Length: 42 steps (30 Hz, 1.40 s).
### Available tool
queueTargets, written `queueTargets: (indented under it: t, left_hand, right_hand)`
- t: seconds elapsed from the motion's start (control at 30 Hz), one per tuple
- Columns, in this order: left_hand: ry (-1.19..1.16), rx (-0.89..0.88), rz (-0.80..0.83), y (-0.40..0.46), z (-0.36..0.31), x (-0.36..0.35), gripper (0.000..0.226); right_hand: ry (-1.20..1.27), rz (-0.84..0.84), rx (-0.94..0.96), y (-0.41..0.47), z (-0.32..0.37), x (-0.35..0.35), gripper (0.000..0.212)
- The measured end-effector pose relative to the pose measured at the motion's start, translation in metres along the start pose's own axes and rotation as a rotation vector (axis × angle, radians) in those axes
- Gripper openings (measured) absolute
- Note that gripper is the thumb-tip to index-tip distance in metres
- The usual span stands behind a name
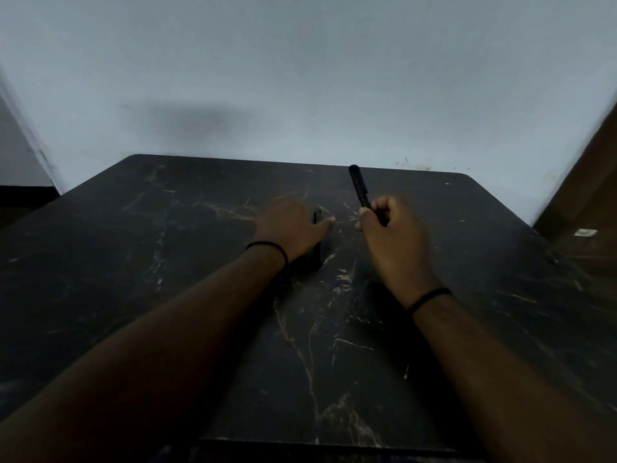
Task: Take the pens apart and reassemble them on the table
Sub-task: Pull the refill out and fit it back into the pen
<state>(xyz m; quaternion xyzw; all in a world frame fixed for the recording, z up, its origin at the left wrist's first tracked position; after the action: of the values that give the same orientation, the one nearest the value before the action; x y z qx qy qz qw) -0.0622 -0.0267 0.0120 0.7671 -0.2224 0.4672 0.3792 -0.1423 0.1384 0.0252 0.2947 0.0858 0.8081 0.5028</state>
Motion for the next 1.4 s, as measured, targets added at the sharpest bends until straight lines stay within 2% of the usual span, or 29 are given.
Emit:
queueTargets:
  t: [0.07, 0.2, 0.37, 0.57, 0.73, 0.93, 1.17, 1.4]
  left_hand:
    - [0.083, -0.007, 0.070, 0.004, -0.005, -0.003, 0.045]
    - [0.056, 0.027, 0.142, 0.008, 0.001, -0.002, 0.039]
    - [-0.173, 0.182, -0.016, 0.000, 0.022, 0.015, 0.040]
    - [-0.249, 0.278, -0.149, 0.001, 0.053, 0.026, 0.045]
    - [-0.254, 0.268, -0.151, 0.000, 0.052, 0.027, 0.042]
    - [-0.289, 0.297, -0.162, -0.001, 0.054, 0.028, 0.043]
    - [-0.286, 0.279, -0.174, 0.001, 0.054, 0.027, 0.047]
    - [-0.302, 0.278, -0.170, 0.001, 0.054, 0.026, 0.047]
  right_hand:
    - [-0.034, 0.001, 0.013, 0.000, 0.000, 0.000, 0.016]
    - [-0.097, 0.019, 0.023, -0.001, 0.000, 0.000, 0.020]
    - [-0.173, 0.088, -0.031, -0.010, -0.002, -0.015, 0.026]
    - [-0.374, 0.203, 0.018, -0.013, 0.017, -0.050, 0.032]
    - [-0.541, 0.216, 0.021, -0.008, 0.021, -0.071, 0.036]
    - [-0.598, 0.188, 0.060, -0.008, 0.028, -0.089, 0.033]
    - [-0.617, 0.185, 0.105, -0.010, 0.029, -0.092, 0.035]
    - [-0.580, 0.164, 0.071, -0.008, 0.026, -0.092, 0.036]
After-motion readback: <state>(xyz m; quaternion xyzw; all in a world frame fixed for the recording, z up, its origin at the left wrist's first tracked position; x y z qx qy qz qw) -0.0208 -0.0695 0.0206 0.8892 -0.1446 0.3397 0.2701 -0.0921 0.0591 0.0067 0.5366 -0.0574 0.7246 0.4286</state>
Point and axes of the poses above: each hand's wrist, its own y-axis towards the middle knuckle, its own x-axis out of the back of the hand, z = x × y, the point moved 5 cm from there along y, towards the middle knuckle, and after that the axes turned 2 degrees about y, right-handed, at the moved point
